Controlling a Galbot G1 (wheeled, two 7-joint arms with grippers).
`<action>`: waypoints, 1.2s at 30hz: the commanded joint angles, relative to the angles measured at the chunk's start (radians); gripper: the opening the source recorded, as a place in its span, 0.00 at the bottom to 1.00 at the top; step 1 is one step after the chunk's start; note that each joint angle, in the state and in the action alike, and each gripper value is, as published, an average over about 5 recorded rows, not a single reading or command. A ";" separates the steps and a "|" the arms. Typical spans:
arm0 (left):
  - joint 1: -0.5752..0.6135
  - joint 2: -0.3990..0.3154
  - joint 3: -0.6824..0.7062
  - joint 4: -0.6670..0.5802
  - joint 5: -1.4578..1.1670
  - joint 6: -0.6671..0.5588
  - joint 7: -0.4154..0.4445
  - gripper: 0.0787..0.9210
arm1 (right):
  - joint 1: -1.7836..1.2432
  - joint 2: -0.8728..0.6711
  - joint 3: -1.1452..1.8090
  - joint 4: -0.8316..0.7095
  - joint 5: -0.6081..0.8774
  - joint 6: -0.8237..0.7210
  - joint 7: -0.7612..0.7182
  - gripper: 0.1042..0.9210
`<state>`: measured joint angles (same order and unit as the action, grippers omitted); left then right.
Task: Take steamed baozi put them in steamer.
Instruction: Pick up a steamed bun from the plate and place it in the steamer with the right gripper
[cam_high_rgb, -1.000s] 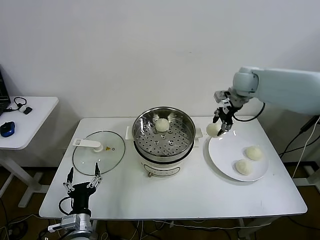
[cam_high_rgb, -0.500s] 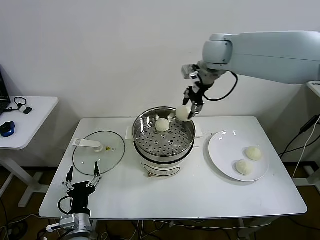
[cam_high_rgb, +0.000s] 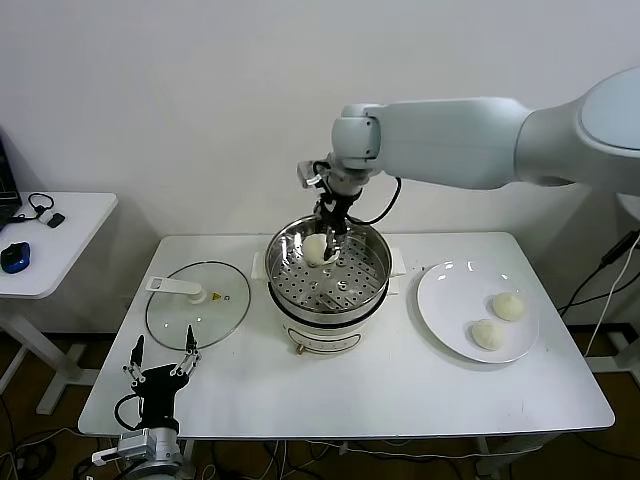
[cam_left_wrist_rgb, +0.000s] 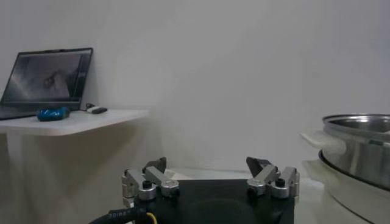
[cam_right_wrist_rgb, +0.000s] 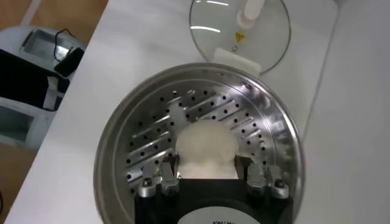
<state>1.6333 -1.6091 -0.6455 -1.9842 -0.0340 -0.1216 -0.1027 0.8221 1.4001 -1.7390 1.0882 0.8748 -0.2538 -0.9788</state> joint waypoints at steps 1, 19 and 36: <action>-0.007 0.025 -0.001 0.013 -0.005 0.000 0.000 0.88 | -0.136 0.057 0.033 -0.112 -0.050 -0.006 0.009 0.63; -0.014 0.030 -0.010 0.028 -0.015 -0.007 -0.002 0.88 | -0.204 0.109 0.094 -0.225 -0.101 -0.002 0.011 0.69; 0.000 0.027 -0.008 0.000 -0.006 -0.002 0.000 0.88 | -0.010 -0.007 0.043 -0.113 -0.003 0.013 -0.049 0.88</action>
<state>1.6275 -1.5827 -0.6560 -1.9737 -0.0448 -0.1260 -0.1037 0.7065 1.4509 -1.6596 0.9295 0.8325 -0.2509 -0.9950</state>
